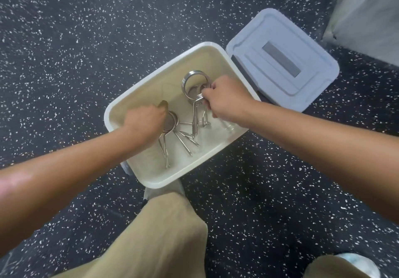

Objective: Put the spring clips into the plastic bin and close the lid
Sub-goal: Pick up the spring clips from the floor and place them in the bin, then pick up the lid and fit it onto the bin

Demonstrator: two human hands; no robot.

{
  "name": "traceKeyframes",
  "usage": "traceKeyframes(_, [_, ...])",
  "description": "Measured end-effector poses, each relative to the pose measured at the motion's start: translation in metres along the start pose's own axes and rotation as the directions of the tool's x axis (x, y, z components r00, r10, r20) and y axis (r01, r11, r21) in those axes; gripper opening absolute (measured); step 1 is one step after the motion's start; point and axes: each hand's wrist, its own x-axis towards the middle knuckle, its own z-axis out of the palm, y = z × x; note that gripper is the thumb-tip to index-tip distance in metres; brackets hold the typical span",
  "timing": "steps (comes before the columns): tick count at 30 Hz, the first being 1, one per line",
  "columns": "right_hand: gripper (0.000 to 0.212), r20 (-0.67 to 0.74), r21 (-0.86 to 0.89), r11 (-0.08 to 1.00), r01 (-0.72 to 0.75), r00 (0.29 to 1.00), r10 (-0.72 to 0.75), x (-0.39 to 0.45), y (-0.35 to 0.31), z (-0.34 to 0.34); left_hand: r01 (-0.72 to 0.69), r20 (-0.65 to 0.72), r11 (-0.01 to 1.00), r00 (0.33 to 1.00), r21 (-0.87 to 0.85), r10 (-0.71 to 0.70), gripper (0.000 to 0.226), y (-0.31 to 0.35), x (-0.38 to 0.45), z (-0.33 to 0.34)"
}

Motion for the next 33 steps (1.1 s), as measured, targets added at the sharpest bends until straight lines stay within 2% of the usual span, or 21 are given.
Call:
traceKeyframes(3, [0.032, 0.053, -0.073, 0.995, -0.068, 0.996, 0.072, 0.008, 0.0, 0.006, -0.008, -0.043, 1.0, 0.999, 0.02, 0.009, 0.041, -0.001, 0.001, 0.003])
traceKeyframes(5, [0.028, 0.11, -0.06, 0.996, -0.071, 0.991, 0.077, 0.012, -0.003, 0.009, -0.009, -0.065, 1.0, 0.998, 0.021, 0.01, 0.033, -0.004, -0.001, 0.005])
traceKeyframes(9, [0.037, 0.154, -0.087, 0.99, -0.109, 0.981, 0.121, 0.024, -0.004, 0.01, -0.026, -0.146, 1.0, 0.989, 0.004, 0.026, 0.01, -0.01, -0.009, 0.009])
traceKeyframes(12, [0.036, 0.187, -0.324, 0.938, -0.124, 0.963, 0.192, 0.026, -0.009, 0.011, -0.048, -0.217, 0.997, 0.975, -0.06, 0.034, 0.016, -0.01, -0.015, 0.007])
traceKeyframes(15, [0.017, 0.187, -0.435, 0.898, -0.063, 0.969, 0.159, 0.024, -0.015, 0.01, -0.084, -0.282, 0.992, 0.958, -0.091, 0.055, 0.024, -0.008, -0.021, 0.0])
traceKeyframes(16, [0.021, 0.186, -0.449, 0.893, -0.034, 0.974, 0.131, 0.025, -0.015, 0.011, -0.089, -0.296, 0.992, 0.953, -0.091, 0.058, 0.025, -0.008, -0.023, -0.003])
traceKeyframes(19, [0.032, 0.134, -0.417, 0.908, -0.045, 0.985, 0.111, 0.025, -0.012, 0.016, -0.1, -0.319, 0.989, 0.946, -0.105, 0.061, 0.028, -0.004, -0.027, -0.011])
traceKeyframes(24, [0.023, -0.049, -0.436, 0.898, -0.061, 0.998, 0.044, 0.024, -0.005, 0.019, -0.123, -0.338, 0.978, 0.939, -0.166, 0.061, 0.035, 0.003, -0.031, -0.026])
traceKeyframes(30, [0.014, -0.121, -0.515, 0.856, 0.042, 0.985, -0.121, 0.013, -0.007, 0.001, -0.126, -0.338, 0.971, 0.94, -0.206, 0.05, 0.035, 0.006, -0.034, -0.034])
traceKeyframes(33, [0.038, -0.174, -0.486, 0.868, 0.1, 0.962, -0.208, 0.004, -0.01, -0.021, -0.129, -0.329, 0.968, 0.943, -0.216, 0.053, 0.036, 0.006, -0.034, -0.035])
